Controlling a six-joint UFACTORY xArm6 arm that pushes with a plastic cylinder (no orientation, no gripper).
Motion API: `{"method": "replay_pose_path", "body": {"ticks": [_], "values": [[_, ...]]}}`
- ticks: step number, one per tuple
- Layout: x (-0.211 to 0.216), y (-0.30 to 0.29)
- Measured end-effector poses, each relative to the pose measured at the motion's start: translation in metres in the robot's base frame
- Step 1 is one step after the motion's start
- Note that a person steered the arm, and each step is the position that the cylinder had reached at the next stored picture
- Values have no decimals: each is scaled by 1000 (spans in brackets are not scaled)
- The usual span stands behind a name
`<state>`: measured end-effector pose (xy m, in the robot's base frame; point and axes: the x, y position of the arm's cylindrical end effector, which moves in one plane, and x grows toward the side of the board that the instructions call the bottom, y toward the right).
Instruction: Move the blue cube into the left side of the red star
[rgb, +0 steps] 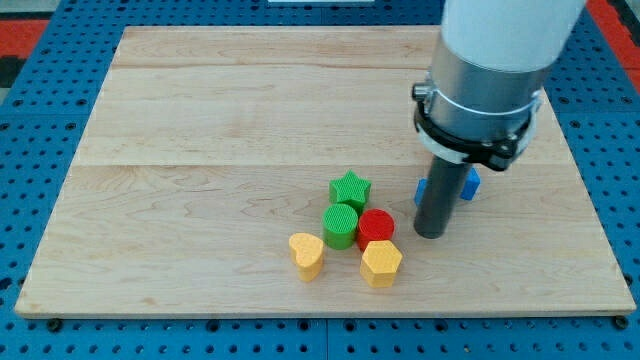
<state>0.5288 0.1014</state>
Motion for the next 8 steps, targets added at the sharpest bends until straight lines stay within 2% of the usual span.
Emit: {"method": "replay_pose_path", "body": {"ticks": [1,2,3,4,5,6,8], "values": [[-52,-9],[-78,-9],[-62,-38],[3,-11],[2,42],[-41,45],[-74,45]]}}
